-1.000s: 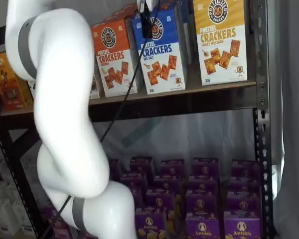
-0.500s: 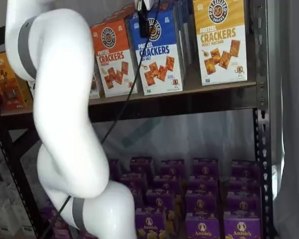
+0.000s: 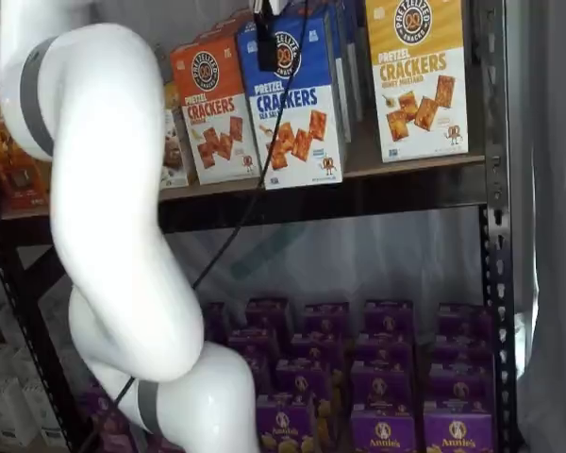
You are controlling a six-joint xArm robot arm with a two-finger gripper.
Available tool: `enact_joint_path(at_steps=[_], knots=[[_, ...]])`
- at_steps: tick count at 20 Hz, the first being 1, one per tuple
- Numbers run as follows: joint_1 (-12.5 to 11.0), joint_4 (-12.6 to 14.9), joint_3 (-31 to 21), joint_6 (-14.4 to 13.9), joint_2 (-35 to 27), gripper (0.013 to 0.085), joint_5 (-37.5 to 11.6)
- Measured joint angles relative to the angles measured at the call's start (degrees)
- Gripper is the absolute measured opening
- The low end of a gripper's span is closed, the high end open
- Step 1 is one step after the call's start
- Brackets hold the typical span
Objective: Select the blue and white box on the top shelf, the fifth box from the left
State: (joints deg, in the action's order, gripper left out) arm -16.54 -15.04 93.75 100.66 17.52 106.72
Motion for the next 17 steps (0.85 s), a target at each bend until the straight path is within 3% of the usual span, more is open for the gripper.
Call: enact_joint_path(at_steps=[2, 3, 11, 17], knots=[[-0.5, -0.2, -0.7, 0.4, 1.1, 0.0570, 0.9], [-1.0, -0.4, -1.3, 0.6, 1.9, 0.0530, 1.6], [-1.9, -1.2, -4.8, 0.9, 6.3, 0.0530, 4.0], [-2.4, -1.0, -10.2, 1.4, 11.8, 0.0530, 4.1]])
